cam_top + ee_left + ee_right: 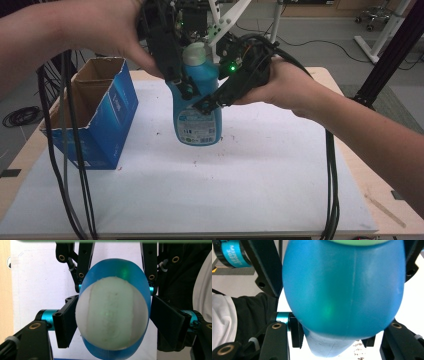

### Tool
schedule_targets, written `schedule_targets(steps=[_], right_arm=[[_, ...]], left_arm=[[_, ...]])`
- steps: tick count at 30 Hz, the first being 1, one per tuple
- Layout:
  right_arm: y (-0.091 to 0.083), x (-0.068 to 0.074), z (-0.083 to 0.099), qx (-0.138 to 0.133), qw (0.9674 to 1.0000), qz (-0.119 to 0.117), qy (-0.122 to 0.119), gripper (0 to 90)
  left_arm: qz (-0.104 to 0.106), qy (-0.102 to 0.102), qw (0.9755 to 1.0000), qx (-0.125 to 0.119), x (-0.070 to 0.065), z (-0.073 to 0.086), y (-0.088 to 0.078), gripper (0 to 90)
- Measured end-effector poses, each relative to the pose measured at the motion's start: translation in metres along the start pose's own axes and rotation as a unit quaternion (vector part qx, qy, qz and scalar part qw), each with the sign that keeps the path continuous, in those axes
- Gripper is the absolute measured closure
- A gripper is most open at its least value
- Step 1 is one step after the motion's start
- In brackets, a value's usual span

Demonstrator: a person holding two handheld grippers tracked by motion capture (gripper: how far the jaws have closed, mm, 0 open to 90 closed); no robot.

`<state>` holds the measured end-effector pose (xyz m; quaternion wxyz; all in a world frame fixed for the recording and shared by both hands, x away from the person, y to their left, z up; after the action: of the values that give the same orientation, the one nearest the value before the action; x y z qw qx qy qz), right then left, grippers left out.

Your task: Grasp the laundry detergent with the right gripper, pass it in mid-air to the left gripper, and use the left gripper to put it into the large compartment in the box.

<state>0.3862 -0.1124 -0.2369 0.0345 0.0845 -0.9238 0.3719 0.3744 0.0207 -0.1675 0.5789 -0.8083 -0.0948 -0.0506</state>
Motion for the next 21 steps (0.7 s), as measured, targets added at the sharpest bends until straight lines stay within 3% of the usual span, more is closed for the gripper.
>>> schedule_targets(steps=[21], right_arm=[[0.0002, -0.0013, 0.0009, 0.002, 1.0000, -0.002, 0.005, 47.6]], left_arm=[[-0.002, -0.012, 0.9999, -0.002, 0.0030, 0.0009, -0.0010, 31.0]])
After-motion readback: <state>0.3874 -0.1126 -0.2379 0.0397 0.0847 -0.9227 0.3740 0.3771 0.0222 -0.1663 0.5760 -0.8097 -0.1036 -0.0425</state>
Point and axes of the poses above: each handheld gripper's, and its own axes: y roughly forward along the jaws, z roughly out of its underside, x roughly to its left, the point moved 1 cm from there along y, roughly forward along the jaws, and after that the axes turned 9 degrees about -z, right-handed, at the moved point
